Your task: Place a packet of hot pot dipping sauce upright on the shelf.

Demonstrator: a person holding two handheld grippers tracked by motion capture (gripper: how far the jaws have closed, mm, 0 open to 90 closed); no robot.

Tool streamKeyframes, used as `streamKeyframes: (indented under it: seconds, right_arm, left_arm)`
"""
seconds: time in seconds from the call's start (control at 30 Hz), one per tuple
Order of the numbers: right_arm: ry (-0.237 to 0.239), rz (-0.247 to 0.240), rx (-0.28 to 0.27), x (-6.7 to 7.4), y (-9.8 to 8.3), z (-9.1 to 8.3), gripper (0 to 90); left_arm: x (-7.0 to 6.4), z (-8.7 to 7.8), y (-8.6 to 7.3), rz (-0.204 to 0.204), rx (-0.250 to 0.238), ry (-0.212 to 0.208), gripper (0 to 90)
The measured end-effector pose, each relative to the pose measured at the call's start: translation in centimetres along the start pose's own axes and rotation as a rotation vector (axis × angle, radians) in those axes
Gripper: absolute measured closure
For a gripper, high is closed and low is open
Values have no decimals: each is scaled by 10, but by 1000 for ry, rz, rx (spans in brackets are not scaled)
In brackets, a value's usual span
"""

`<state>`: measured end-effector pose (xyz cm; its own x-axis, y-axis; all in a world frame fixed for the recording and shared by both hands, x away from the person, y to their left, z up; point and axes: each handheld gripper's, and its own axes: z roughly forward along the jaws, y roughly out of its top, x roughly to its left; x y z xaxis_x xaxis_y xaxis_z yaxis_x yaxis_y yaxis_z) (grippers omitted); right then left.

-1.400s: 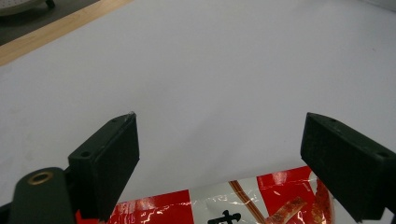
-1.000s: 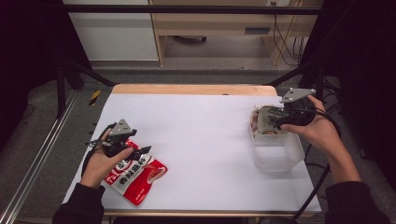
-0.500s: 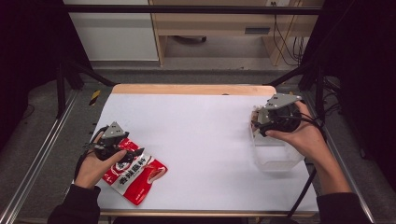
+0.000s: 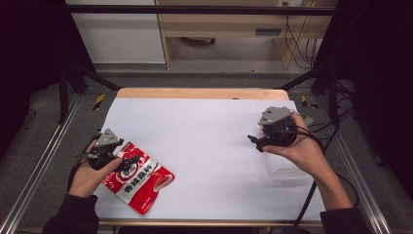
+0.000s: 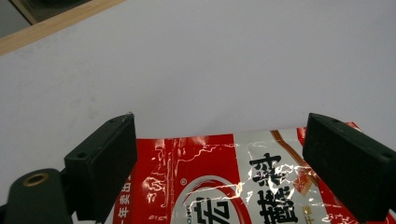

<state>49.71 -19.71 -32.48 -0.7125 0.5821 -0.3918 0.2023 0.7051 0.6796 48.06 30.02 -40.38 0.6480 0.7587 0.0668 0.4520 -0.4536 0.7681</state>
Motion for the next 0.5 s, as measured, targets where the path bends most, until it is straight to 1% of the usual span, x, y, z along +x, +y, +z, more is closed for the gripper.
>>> streamKeyframes:
  seconds: [0.2, 0.23, 0.33, 0.5]
  right_arm:
    - [37, -13, 3, 20, 6, 12, 152]
    - [40, -15, 4, 23, 7, 13, 152]
    - [51, -22, 1, 33, 9, 18, 155]
    - [79, -15, -14, 57, 12, 33, 168]
  left_arm:
    - [4, -7, -5, -10, 2, 24, 98]
    - [6, -9, -6, -4, 7, 30, 98]
    - [8, -12, -9, -12, 6, 46, 96]
    - [12, -16, -16, -23, 15, 67, 95]
